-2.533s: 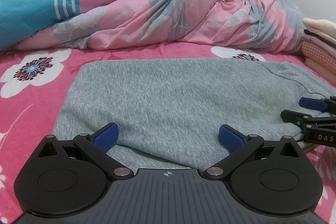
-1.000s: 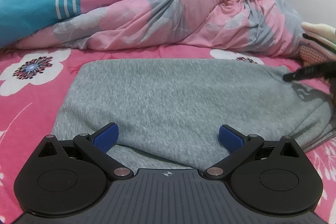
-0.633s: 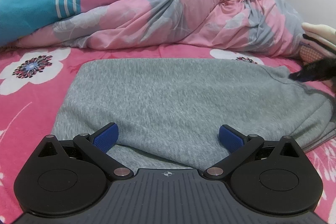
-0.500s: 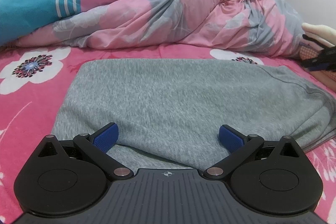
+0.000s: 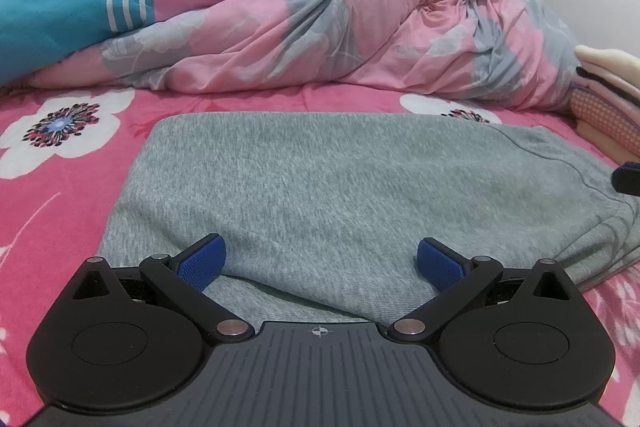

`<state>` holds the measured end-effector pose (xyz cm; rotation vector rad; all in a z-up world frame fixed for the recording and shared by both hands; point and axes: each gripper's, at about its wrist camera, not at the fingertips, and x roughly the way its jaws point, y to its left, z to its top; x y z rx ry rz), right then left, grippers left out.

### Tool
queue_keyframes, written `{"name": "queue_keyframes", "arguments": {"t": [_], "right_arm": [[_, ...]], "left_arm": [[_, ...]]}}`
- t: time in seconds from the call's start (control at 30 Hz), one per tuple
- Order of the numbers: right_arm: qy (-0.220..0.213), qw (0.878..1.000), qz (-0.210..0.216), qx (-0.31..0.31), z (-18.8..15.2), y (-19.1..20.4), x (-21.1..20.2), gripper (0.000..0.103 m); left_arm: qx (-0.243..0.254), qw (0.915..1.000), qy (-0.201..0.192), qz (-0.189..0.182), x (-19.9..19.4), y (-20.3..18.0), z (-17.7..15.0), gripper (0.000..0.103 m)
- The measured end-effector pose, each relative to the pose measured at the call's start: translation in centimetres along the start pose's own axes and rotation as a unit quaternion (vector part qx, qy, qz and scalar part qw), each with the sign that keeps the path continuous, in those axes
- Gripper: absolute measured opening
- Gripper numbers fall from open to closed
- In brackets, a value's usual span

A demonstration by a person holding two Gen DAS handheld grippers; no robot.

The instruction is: Fold clothes

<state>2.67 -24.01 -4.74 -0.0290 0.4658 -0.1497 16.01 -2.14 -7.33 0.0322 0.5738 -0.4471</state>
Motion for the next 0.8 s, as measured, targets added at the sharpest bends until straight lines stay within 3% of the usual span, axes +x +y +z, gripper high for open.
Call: {"name": "queue_keyframes", "arguments": {"t": [0.03,0.1,0.13,0.2,0.3,0.4,0.47,0.53,0.57,0.7,0.77,0.8], "right_arm": [[-0.008,1.0,0.007,-0.001,-0.2,0.4,-0.4,0.031],[0.053,0.998,0.01,-0.014,-2.8,0.9,2.0,0.032],[0.052,0.998,0.014,-0.02,-4.7,0.8,2.8,0.032],[0.04,0.999,0.01,-0.024,-4.7,0.9,2.3,0.032],[0.069,0.998,0.011,0.002,-2.0,0.9,2.1,0.032],[0.037,0.999,0.029,0.013,0.4,1.3,1.3,0.032],[0.01,0.999,0.032,0.004,2.1,2.1,1.4,0.032],[-0.003,0.999,0.032,-0.005,3.2,2.8,2.6,0.032],[0.0,0.999,0.034,-0.004,3.4,3.1,3.6,0.032],[0.093,0.995,0.018,-0.026,0.2,3.6,9.5,0.033],[0.069,0.997,0.014,-0.031,-0.7,3.9,9.0,0.033],[0.08,0.996,0.013,-0.026,-0.1,3.8,8.8,0.033]], "left_arm": [[0.0,1.0,0.0,0.0,0.0,0.0,0.0,0.103],[-0.001,1.0,-0.002,0.0,-0.1,0.1,0.0,0.103],[-0.002,1.0,-0.004,0.002,-0.3,0.1,0.1,0.103],[-0.004,0.9997,-0.02,0.014,-1.0,0.2,0.2,0.103],[0.003,0.9985,-0.053,0.017,-2.5,0.2,0.4,0.103],[0.016,0.9974,-0.07,0.009,-3.5,0.2,0.5,0.103],[0.023,0.9981,-0.056,0.009,-3.1,0.2,0.5,0.103],[0.038,0.9992,-0.008,0.006,-1.6,-0.1,0.1,0.103],[0.039,0.9992,0.004,0.005,-1.2,0.0,-0.1,0.103],[0.028,0.9996,0.005,0.0,-1.1,0.3,-0.4,0.103],[0.025,0.9997,0.005,-0.003,-1.1,0.5,-0.4,0.103],[0.024,0.9997,0.006,-0.005,-1.2,0.5,-0.4,0.103]]}}
